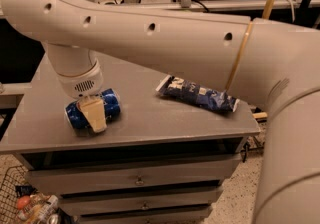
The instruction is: Place pepsi can upright
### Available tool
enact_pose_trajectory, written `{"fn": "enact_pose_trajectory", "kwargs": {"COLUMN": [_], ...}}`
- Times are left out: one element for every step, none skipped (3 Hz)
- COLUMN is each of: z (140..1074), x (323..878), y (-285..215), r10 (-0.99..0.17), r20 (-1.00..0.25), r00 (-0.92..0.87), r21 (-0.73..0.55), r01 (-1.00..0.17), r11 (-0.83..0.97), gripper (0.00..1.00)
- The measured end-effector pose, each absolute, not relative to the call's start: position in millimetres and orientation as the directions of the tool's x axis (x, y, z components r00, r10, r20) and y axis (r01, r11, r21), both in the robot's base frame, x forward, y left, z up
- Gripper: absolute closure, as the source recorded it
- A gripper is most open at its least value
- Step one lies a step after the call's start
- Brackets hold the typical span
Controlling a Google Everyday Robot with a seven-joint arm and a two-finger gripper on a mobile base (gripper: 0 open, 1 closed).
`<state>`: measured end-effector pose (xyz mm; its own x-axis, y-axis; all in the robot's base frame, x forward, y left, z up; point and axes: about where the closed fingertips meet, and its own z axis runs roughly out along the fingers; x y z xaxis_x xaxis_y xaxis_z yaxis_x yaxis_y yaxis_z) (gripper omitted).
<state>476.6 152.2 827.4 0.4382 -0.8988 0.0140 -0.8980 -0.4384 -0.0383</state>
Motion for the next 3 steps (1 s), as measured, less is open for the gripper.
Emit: {"fn": "enact_pose_trajectory", "kwargs": {"z": [834, 860, 882], "x": [482, 489, 504], "y": [146, 137, 121], "r10": [-0.901, -0.879, -0.794], "r20": [-0.040, -0.196, -0.423], "r00": [0.431, 0.435, 0.436], "r21": [-0.049, -0.112, -0.195], "r01": [-0.902, -0.900, -0.900], "r11": [-0.429, -0.420, -0.390], "gripper": [0.65, 0.88, 1.00]}}
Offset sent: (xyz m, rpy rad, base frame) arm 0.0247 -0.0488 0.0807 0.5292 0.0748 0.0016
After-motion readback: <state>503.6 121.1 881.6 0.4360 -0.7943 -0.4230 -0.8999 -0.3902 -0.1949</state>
